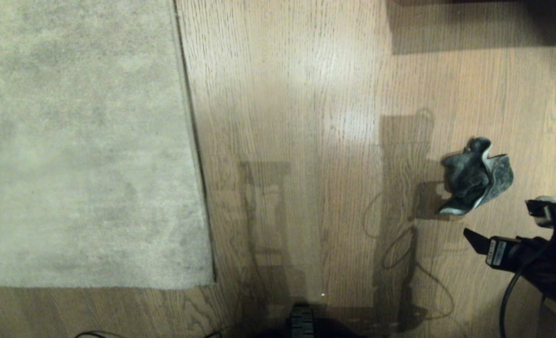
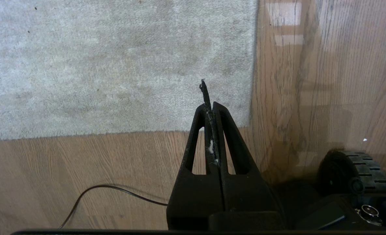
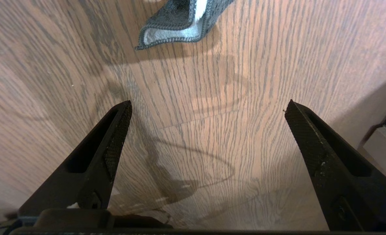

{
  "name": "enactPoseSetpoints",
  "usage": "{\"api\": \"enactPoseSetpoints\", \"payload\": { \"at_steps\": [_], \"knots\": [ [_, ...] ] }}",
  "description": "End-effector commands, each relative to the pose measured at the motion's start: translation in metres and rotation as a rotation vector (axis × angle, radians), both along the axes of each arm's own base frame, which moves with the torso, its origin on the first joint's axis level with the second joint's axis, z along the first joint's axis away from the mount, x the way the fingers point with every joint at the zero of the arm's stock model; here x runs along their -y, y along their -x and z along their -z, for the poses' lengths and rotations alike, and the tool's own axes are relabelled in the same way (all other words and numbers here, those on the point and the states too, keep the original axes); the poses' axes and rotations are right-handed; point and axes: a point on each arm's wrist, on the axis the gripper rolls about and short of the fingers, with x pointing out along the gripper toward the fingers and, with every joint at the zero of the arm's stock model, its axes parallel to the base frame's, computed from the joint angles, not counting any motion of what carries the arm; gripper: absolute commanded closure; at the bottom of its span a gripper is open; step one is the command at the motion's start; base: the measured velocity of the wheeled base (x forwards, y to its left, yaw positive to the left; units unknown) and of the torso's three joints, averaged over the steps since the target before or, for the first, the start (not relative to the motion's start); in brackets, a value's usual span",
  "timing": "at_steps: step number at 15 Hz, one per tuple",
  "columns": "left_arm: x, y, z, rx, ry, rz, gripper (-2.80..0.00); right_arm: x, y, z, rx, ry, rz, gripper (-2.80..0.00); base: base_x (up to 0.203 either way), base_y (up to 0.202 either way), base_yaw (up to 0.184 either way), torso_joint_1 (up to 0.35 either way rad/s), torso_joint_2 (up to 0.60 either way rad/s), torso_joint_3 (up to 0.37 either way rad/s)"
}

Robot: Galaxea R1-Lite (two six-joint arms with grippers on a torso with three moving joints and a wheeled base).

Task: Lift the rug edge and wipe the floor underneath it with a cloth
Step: Pick up the rag

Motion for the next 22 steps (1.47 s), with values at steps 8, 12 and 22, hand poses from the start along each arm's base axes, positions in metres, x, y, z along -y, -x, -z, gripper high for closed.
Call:
{"api": "enactPoseSetpoints", "payload": {
  "at_steps": [8, 12, 22],
  "knots": [
    [0.000, 0.000, 0.000, 0.001, 0.000, 0.000, 0.00, -0.006, -0.009, -0.005, 0.085, 0.019, -0.032, -2.80, 0.000, 0.000, 0.000, 0.000, 0.00, 0.000],
    [0.000, 0.000, 0.000, 0.001, 0.000, 0.000, 0.00, -0.014, -0.009, -0.020, 0.157, 0.016, -0.068, -2.80, 0.000, 0.000, 0.000, 0.000, 0.00, 0.000],
    [0.000, 0.000, 0.000, 0.001, 0.000, 0.000, 0.00, -0.013, -0.044, -0.015, 0.220, 0.031, -0.019, -2.80, 0.000, 0.000, 0.000, 0.000, 0.00, 0.000]
  ]
}}
